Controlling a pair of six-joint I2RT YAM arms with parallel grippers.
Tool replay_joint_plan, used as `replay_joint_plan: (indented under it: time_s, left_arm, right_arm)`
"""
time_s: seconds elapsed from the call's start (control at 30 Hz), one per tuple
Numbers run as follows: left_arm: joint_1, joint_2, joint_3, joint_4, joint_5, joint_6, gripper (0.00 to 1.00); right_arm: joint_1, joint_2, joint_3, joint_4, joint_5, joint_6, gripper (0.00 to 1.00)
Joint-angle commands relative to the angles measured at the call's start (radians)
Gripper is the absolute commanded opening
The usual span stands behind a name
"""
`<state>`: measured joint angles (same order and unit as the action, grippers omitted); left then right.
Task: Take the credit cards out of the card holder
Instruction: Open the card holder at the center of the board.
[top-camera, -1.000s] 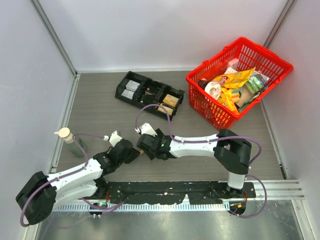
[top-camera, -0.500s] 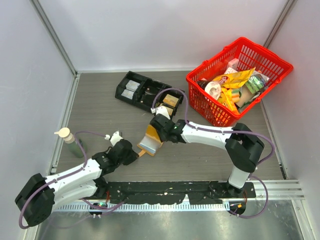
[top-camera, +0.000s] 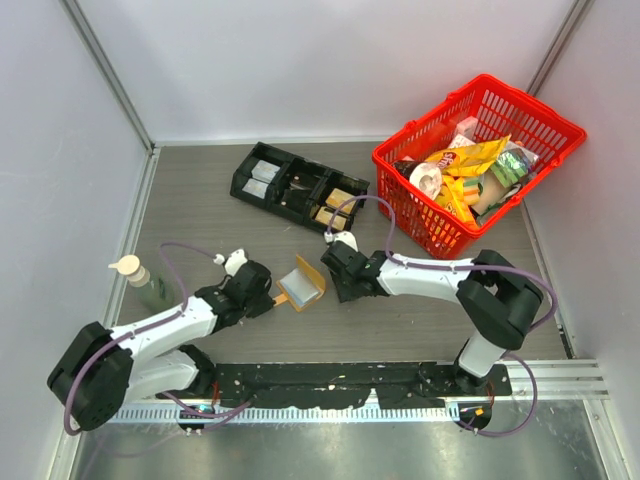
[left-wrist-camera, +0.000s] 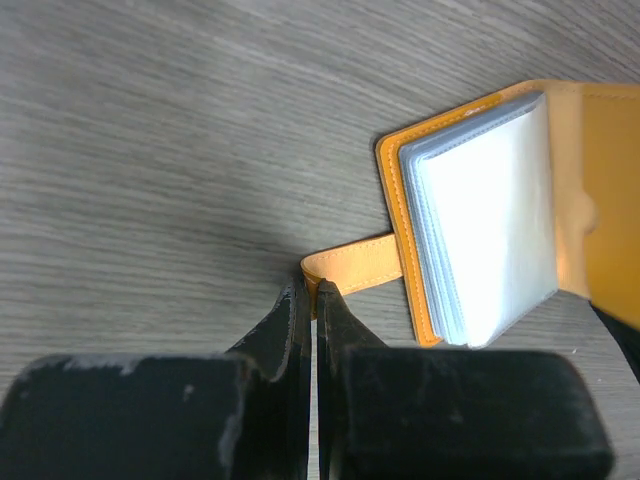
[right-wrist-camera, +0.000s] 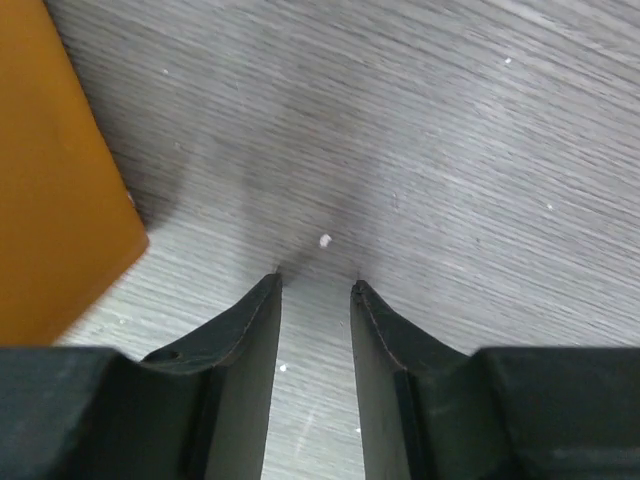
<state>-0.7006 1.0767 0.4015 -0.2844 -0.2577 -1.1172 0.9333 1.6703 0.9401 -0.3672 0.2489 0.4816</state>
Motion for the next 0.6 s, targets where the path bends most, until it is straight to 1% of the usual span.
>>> replay_joint_plan:
  time_s: [0.0,0.03,0.07,0.1,0.17,0.23,0.27,0.33,0.4,0.43,0.57]
  left_arm:
    - [0.010,0.064,0.088,-0.025,-0.020,0.112,0.00]
    - [0.010,0.071,0.100,-0.027,-0.018,0.120,0.00]
    - [0.010,0.072,0.106,-0.027,-0.014,0.129,0.00]
    - [0.010,0.069,0.108,-0.025,-0.015,0.138,0.00]
    - [0.009,0.060,0.112,-0.033,-0.021,0.146,0.00]
    - [0.010,0.045,0.118,-0.045,-0.023,0.154,0.00]
    - [0.010,0.037,0.120,-0.048,-0.022,0.155,0.00]
    - [0.010,0.022,0.115,-0.050,-0.017,0.157,0.00]
    - [0.010,0.008,0.117,-0.056,-0.018,0.158,0.00]
    - [0.010,0.005,0.115,-0.058,-0.017,0.157,0.00]
    - [0.010,-0.003,0.120,-0.061,-0.018,0.155,0.00]
  right_arm:
    - [0.007,-0.098,0.028,-0.053,0.030,0.005,0.41]
    - [0.010,-0.125,0.046,-0.067,0.039,-0.012,0.46]
    - [0.018,-0.138,0.058,-0.070,0.050,-0.026,0.48]
    - [0.021,-0.162,0.081,-0.070,0.053,-0.052,0.53]
    - [0.039,-0.188,0.117,-0.062,0.056,-0.081,0.55]
    - [0.053,-0.199,0.144,-0.033,0.030,-0.109,0.59]
    - [0.059,-0.198,0.160,-0.024,0.018,-0.116,0.67]
    - [0.067,-0.182,0.192,0.004,-0.019,-0.135,0.76]
    - [0.076,-0.147,0.230,0.016,-0.056,-0.147,0.81]
    - [0.091,-0.121,0.245,0.020,-0.069,-0.155,0.82]
    - [0.157,-0.049,0.307,0.022,-0.042,-0.195,0.85]
